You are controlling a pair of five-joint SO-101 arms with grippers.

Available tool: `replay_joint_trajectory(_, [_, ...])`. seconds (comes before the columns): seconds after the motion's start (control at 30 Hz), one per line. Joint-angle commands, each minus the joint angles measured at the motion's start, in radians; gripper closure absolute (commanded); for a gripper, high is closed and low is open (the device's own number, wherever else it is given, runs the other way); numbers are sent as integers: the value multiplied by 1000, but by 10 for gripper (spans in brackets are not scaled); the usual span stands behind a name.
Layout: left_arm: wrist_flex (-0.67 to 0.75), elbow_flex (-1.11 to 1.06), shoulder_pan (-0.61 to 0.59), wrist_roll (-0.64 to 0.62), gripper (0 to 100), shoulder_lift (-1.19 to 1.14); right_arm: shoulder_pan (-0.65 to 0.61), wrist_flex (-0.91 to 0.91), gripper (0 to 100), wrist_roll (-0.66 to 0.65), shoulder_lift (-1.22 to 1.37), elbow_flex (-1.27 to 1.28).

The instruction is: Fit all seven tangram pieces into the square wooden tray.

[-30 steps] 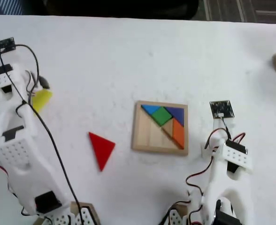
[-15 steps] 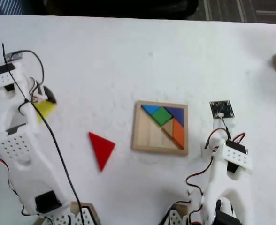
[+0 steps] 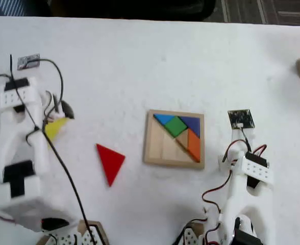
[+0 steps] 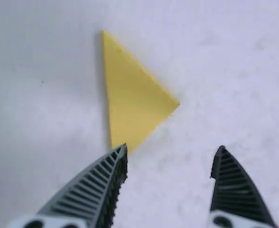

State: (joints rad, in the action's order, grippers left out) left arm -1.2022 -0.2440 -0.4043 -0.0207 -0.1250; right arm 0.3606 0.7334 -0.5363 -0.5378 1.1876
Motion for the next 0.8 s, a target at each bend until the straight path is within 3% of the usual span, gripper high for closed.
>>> replay_joint_trajectory(0.0, [83,-69,10,-6,713,148,-5,13,980,-11,-38,-5])
replay_joint_trajectory(0.2, [91,-43,-19,-5,709,148,-5,13,980,-11,-38,-5])
replay_joint_trajectory(0.37, [91,-44,-19,-5,596,134,-5,13,980,-11,-38,-5])
replay_joint_trajectory(0.53, [114,-2,-33,8,590,12,-5,13,980,-11,-38,-5])
replay_joint_trajectory(0.77, [48,222,-81,77,590,-205,-5,13,980,-11,-38,-5])
